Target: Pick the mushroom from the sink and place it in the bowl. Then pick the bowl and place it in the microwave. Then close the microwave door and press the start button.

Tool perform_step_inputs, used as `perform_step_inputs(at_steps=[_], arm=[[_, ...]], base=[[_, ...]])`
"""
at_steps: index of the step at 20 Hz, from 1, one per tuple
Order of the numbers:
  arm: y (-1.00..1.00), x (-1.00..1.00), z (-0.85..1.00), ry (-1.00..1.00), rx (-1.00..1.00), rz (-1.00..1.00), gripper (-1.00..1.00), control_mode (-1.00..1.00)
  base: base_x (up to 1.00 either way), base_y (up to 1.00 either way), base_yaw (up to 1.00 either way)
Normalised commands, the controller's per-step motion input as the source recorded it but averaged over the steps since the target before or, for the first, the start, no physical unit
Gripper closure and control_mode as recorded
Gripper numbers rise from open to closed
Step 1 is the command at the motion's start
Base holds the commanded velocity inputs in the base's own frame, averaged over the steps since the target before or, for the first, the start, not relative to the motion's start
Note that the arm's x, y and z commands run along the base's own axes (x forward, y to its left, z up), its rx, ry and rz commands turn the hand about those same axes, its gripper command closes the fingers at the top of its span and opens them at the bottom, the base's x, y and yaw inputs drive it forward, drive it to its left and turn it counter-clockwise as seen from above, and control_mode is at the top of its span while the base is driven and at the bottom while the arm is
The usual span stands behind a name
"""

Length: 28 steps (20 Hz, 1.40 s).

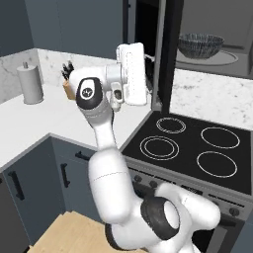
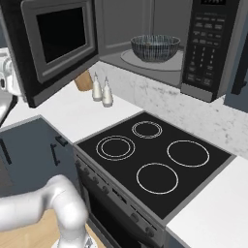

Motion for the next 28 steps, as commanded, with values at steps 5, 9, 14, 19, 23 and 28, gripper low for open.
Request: perform_step_inputs(at_steps=[5,9,14,19,23,28], arm=[[-1.00,-0.14,0.11,0.00,0.09,0.00,-1.00,-1.00],[-1.00,-0.09,0.11,0.00,0.10,0.02,-1.00,-1.00],[-1.00,-0.01,0.12,0.00,0.12,0.08,-1.00,-1.00],[-0.97,0.00,0.11,0.00,0.14,0.18,-1.00,-1.00],[-0.88,0.03,0.03,0.00,0.16,0.28,-1.00,-1.00],[-0.74,0.53,0.00,0.03,0.15,0.34,-1.00,-1.00]], base=[[0.00,0.00,0.00],[0.00,0.00,0.00],[0.00,0.00,0.00],[0.00,0.00,0.00],[0.00,0.00,0.00],[0.00,0.00,0.00]])
